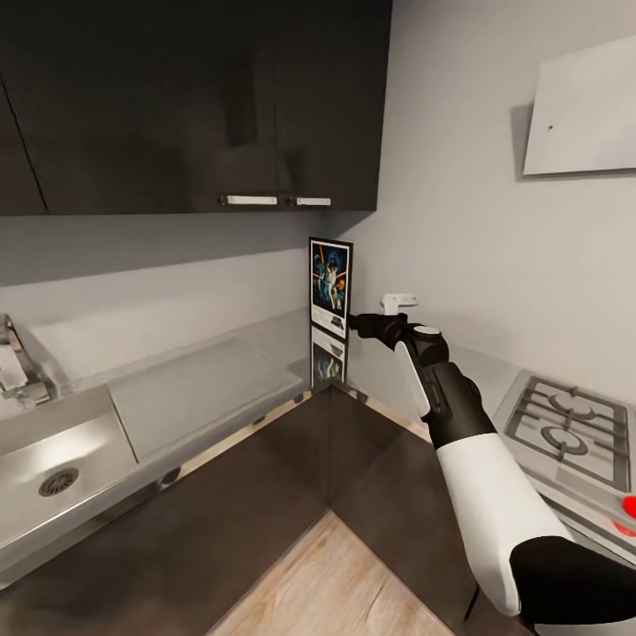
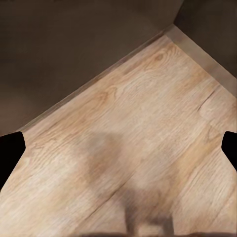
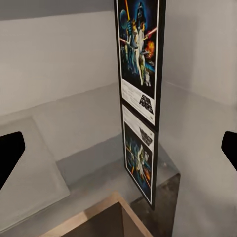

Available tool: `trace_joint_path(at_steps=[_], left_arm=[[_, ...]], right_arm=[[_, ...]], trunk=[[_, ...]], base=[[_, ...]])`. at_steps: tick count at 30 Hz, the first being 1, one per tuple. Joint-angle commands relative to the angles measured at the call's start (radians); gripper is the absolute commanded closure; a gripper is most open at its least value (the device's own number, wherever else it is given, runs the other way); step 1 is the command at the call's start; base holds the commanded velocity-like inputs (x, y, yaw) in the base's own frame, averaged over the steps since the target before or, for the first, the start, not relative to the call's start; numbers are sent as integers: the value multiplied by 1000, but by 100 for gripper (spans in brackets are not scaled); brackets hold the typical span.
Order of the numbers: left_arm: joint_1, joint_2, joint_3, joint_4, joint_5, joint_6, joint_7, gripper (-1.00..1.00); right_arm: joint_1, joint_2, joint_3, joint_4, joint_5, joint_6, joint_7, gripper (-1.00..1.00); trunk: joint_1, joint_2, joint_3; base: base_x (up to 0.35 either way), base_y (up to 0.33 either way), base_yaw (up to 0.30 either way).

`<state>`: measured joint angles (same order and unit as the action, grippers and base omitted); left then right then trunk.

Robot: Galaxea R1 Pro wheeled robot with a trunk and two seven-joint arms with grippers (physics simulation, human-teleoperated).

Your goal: Pick up the poster from the kitchen countertop and hang it on one of the wall nails in the kitchen.

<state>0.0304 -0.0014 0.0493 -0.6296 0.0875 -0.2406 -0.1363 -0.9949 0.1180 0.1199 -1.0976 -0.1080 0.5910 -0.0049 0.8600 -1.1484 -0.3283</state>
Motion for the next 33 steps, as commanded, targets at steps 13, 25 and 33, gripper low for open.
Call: trace_joint_path(at_steps=[13, 25, 33], left_arm=[[0, 0, 3, -2, 9, 1, -8, -100], [0, 0, 3, -1, 9, 0, -8, -100], [0, 0, 3, -1, 9, 0, -8, -100]], right_arm=[[-1, 0, 0, -5, -7, 3, -1, -100], [-1, 0, 0, -8, -7, 3, -1, -100], [-1, 0, 0, -8, -7, 3, -1, -100]], trunk=[[0, -1, -1], [0, -1, -1], [0, -1, -1]], base=[[237, -63, 0], [307, -99, 0], [148, -35, 0]])
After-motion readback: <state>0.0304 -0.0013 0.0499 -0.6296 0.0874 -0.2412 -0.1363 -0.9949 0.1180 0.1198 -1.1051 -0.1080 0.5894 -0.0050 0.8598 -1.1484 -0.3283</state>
